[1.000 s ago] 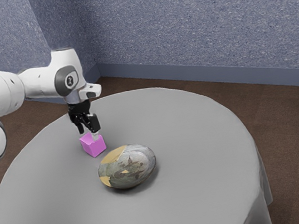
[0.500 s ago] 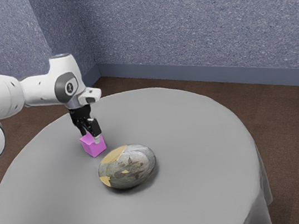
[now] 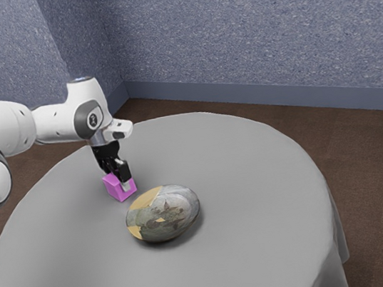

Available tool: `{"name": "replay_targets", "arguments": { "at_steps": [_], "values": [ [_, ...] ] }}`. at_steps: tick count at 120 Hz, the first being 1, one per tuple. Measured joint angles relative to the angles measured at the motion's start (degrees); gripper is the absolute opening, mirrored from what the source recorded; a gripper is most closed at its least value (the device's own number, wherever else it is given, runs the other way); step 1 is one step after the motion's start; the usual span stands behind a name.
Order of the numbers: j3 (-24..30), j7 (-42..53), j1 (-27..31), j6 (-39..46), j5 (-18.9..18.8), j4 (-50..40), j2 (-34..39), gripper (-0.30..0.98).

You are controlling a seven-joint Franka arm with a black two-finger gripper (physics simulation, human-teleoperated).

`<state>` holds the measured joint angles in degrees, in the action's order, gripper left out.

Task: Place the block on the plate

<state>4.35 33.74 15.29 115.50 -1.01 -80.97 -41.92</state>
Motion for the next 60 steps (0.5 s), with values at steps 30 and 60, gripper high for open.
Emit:
{"name": "replay_targets", "arguments": {
  "at_steps": [30,60],
  "values": [
    [0.0,0.3,-0.2,0.3,-0.5,-0.3,0.8,0.41],
    [0.4,0.2,-3.3,1.0,-0.2,-7.9,10.0,0.38]
  ]
}}
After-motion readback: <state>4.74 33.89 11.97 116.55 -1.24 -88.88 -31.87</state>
